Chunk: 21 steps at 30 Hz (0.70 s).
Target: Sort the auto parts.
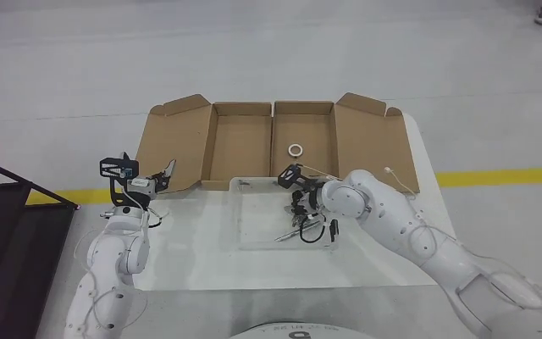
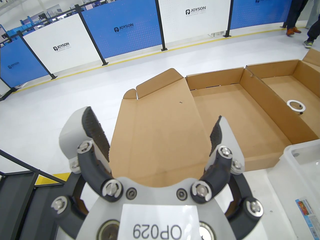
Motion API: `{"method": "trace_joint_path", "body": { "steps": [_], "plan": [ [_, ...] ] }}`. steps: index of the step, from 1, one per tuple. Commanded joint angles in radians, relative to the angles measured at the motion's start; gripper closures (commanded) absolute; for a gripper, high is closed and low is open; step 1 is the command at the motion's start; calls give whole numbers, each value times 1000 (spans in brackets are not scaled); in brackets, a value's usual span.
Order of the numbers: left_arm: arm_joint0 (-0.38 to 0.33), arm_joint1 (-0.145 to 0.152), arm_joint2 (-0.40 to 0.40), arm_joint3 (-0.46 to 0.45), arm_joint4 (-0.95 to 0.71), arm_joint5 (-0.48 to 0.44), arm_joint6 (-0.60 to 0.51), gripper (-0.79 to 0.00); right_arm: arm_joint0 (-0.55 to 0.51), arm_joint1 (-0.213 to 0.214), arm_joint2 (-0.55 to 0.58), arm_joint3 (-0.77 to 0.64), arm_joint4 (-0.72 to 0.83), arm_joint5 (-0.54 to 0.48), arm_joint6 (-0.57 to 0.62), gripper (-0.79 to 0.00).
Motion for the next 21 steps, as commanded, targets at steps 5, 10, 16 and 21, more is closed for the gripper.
{"method": "trace_joint_path", "body": {
  "steps": [5, 10, 16, 21],
  "plan": [
    [0, 0, 0, 0, 0, 0, 0, -785, -4, -4, 10, -17, 4, -33, -25, 0],
    [0, 0, 0, 0, 0, 0, 0, -785, -26, 7, 50, -54, 14, -84, -65, -243],
    [0, 0, 0, 0, 0, 0, 0, -785, -76, 34, 112, -122, 26, -194, -72, -308],
    [0, 0, 0, 0, 0, 0, 0, -785, -117, 56, 163, -151, 22, -224, -57, -345]
  ]
}}
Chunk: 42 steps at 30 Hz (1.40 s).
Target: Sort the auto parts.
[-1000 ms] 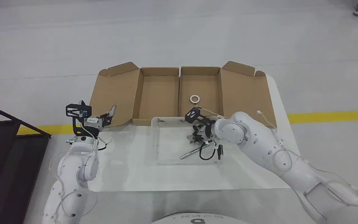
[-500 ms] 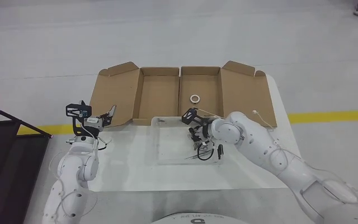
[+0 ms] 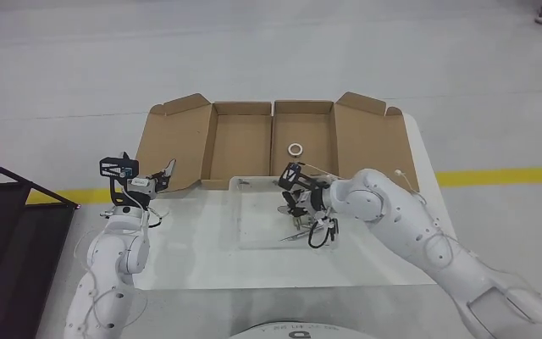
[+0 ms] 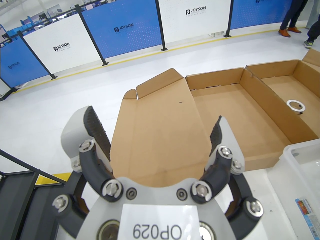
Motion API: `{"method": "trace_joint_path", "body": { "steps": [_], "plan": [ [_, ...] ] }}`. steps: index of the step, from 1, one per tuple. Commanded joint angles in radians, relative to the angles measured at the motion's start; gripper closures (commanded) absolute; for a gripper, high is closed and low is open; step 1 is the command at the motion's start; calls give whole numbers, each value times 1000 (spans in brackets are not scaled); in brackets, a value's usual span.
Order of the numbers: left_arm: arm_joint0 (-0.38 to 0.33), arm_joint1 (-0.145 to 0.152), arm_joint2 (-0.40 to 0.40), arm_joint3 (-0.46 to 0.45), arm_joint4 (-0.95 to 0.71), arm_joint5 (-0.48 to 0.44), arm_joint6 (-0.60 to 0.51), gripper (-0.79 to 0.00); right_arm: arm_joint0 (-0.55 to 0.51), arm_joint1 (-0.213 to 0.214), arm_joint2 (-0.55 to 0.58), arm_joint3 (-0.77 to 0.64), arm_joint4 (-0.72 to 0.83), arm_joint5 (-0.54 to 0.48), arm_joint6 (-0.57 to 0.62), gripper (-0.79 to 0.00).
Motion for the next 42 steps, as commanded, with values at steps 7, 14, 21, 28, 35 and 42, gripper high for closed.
{"method": "trace_joint_path", "body": {
  "steps": [7, 14, 21, 28, 35, 42],
  "plan": [
    [0, 0, 0, 0, 0, 0, 0, -785, -21, 8, 3, -4, -37, 22, 82, -369],
    [0, 0, 0, 0, 0, 0, 0, -785, -5, -2, -23, 10, -37, 37, 114, -372],
    [0, 0, 0, 0, 0, 0, 0, -785, 14, -15, -46, 36, -41, 60, 123, -385],
    [0, 0, 0, 0, 0, 0, 0, -785, 32, -29, -72, 61, -55, 79, 123, -391],
    [0, 0, 0, 0, 0, 0, 0, -785, 51, -47, -102, 95, -92, 113, 108, -329],
    [0, 0, 0, 0, 0, 0, 0, -785, 56, -54, -91, 100, -71, 87, 64, 0]
  ]
}}
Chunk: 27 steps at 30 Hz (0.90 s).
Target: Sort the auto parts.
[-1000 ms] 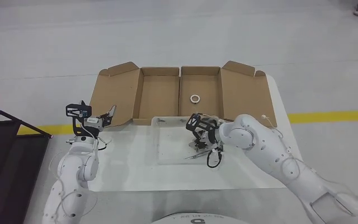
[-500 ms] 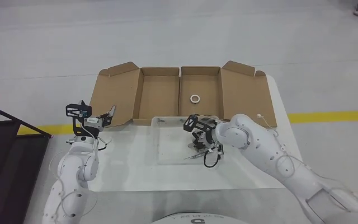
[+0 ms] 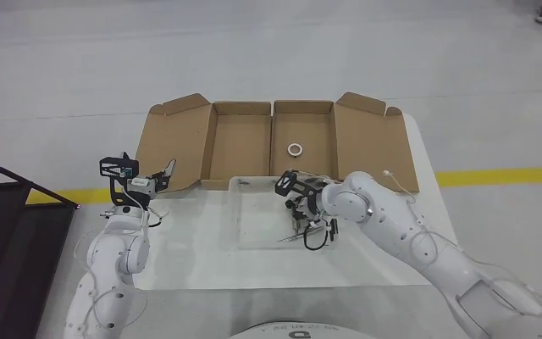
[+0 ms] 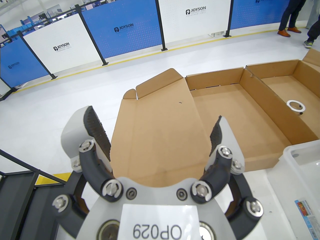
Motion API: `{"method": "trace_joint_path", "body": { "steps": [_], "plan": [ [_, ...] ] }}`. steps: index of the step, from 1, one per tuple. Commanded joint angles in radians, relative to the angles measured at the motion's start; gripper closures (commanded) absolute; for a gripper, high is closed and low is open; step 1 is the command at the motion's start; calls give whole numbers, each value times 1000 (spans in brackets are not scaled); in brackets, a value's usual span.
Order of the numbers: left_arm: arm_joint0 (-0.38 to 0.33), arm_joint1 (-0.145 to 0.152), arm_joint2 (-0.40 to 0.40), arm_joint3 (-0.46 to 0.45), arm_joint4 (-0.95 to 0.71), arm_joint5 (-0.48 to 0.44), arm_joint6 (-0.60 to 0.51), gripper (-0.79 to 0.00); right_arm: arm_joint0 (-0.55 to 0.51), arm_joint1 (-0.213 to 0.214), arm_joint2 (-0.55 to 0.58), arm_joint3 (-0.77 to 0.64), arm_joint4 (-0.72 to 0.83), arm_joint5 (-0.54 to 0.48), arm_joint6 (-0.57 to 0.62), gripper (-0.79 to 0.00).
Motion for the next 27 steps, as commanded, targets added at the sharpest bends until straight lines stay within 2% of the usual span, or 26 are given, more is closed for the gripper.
{"method": "trace_joint_path", "body": {
  "steps": [1, 14, 15, 16, 20, 22, 24, 25, 27],
  "plan": [
    [0, 0, 0, 0, 0, 0, 0, -785, -2, 1, 11, -5, 22, -22, -14, 0],
    [0, 0, 0, 0, 0, 0, 0, -785, -56, 29, 129, -47, 121, -148, -123, 0],
    [0, 0, 0, 0, 0, 0, 0, -785, -62, 32, 137, -50, 132, -167, -126, -46],
    [0, 0, 0, 0, 0, 0, 0, -785, -67, 35, 144, -54, 141, -189, -127, -225],
    [0, 0, 0, 0, 0, 0, 0, -785, -86, 45, 162, -63, 177, -279, -113, -311],
    [0, 0, 0, 0, 0, 0, 0, -785, -90, 49, 162, -63, 170, -306, -94, -425],
    [0, 0, 0, 0, 0, 0, 0, -785, -89, 50, 154, -58, 133, -312, -76, -730],
    [0, 0, 0, 0, 0, 0, 0, -785, -89, 50, 149, -54, 120, -312, -71, -785],
    [0, 0, 0, 0, 0, 0, 0, -785, -84, 49, 137, -45, 92, -313, -54, -785]
  ]
}}
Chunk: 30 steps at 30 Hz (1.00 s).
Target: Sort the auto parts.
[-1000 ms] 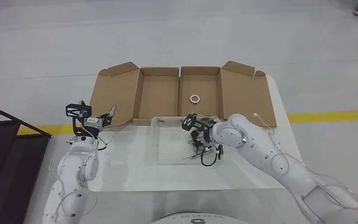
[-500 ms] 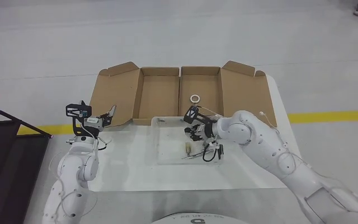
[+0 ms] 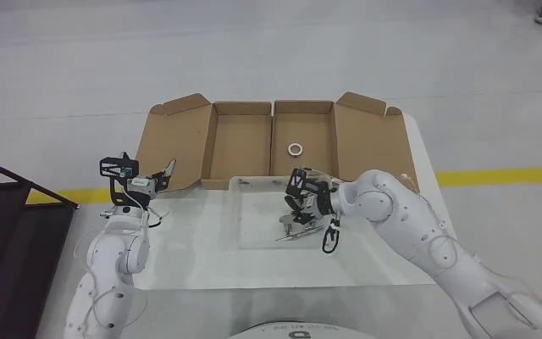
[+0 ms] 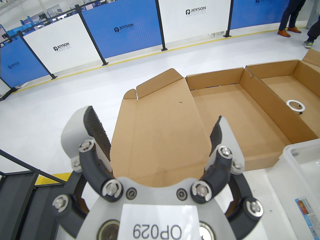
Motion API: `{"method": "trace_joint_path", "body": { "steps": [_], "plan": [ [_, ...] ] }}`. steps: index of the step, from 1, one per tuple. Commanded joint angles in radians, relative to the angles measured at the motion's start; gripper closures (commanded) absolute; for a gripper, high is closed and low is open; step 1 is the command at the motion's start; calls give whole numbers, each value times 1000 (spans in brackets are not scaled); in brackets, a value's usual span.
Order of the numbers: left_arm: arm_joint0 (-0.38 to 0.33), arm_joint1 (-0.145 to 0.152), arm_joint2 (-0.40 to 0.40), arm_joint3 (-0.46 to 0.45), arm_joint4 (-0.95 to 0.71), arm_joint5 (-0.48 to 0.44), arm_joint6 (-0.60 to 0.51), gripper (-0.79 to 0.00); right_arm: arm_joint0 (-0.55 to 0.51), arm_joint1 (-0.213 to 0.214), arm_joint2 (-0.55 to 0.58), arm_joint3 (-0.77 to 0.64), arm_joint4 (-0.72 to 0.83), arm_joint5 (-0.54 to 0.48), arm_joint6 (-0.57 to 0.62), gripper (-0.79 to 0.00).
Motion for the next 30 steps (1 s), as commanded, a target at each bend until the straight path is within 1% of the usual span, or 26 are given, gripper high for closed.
{"method": "trace_joint_path", "body": {
  "steps": [1, 7, 12, 14, 17, 18, 20, 21, 22, 23, 24, 25, 27, 30],
  "plan": [
    [0, 0, 0, 0, 0, 0, 0, -785, 6, -1, -11, 9, -27, 3, 18, -785],
    [0, 0, 0, 0, 0, 0, 0, -785, 27, -5, -36, 12, -60, 2, 50, -785],
    [0, 0, 0, 0, 0, 0, 0, -785, 44, -7, -61, -7, -103, -4, 103, -785],
    [0, 0, 0, 0, 0, 0, 0, -785, 49, -6, -68, -18, -131, 6, 121, -785],
    [0, 0, 0, 0, 0, 0, 0, -785, 50, -7, -78, -36, -180, 36, 132, -757],
    [0, 0, 0, 0, 0, 0, 0, -785, 49, -8, -82, -40, -195, 47, 131, -736],
    [0, 0, 0, 0, 0, 0, 0, -785, 49, -10, -93, -45, -212, 55, 128, -656],
    [0, 0, 0, 0, 0, 0, 0, -785, 49, -11, -99, -46, -218, 56, 128, -640],
    [0, 0, 0, 0, 0, 0, 0, -785, 51, -13, -104, -46, -223, 59, 127, -570],
    [0, 0, 0, 0, 0, 0, 0, -785, 53, -15, -111, -44, -228, 62, 128, -536],
    [0, 0, 0, 0, 0, 0, 0, -785, 55, -17, -118, -43, -235, 64, 130, -471],
    [0, 0, 0, 0, 0, 0, 0, -785, 57, -19, -124, -41, -240, 68, 131, -434],
    [0, 0, 0, 0, 0, 0, 0, -785, 63, -24, -139, -35, -253, 76, 137, -385],
    [0, 0, 0, 0, 0, 0, 0, -785, 72, -30, -156, -24, -271, 91, 144, -348]
  ]
}}
